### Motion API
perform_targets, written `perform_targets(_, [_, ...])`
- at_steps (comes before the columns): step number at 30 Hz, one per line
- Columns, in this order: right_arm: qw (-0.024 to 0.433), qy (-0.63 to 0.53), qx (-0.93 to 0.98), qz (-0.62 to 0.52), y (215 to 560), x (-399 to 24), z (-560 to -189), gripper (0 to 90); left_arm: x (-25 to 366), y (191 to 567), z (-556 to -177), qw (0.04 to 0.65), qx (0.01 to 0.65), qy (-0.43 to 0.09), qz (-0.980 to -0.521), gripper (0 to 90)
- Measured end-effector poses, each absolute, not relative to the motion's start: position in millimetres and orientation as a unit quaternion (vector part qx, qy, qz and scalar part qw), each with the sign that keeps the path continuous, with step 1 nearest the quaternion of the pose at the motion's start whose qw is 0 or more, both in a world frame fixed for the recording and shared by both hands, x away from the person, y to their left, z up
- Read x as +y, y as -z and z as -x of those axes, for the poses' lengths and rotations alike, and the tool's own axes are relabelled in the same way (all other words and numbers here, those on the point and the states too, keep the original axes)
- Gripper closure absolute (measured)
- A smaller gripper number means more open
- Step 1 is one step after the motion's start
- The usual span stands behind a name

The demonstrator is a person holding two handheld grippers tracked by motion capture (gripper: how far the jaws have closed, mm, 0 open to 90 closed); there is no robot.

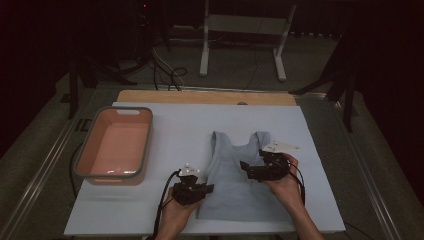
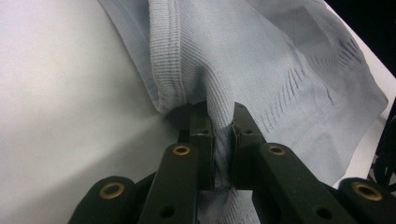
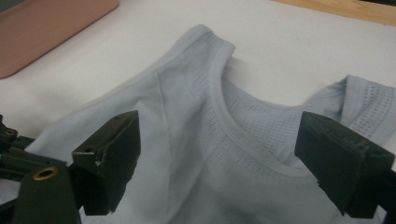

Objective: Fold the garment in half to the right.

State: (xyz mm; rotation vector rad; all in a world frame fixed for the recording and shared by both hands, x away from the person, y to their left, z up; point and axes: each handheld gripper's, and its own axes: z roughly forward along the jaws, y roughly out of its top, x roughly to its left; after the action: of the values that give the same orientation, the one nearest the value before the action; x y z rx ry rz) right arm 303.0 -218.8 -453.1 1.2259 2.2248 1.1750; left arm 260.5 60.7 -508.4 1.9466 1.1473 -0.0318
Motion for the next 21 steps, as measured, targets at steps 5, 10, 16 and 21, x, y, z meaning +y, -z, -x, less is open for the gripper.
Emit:
perform_targets(5, [0.176, -0.405, 0.787, -0.431, 452.7, -224.2, -299.2, 15.3, 69.3, 505.7, -260.7, 0.426, 0.47, 0.012, -0.773, 83.8])
perform_targets(10, [0.181, -0.396, 0.789, -0.434, 456.3, -232.3, -294.6, 15.5, 77.5, 502.8, -261.7, 0.422, 0.474, 0.009, -0.773, 83.8])
perform_targets(16, [0.184, -0.386, 0.789, -0.44, 460.8, -243.0, -290.1, 15.7, 84.1, 501.3, -262.5, 0.423, 0.478, 0.009, -0.77, 83.7])
perform_targets(21, [0.189, -0.376, 0.789, -0.448, 465.0, -253.4, -285.7, 15.7, 88.4, 499.6, -261.7, 0.421, 0.474, 0.01, -0.773, 83.7])
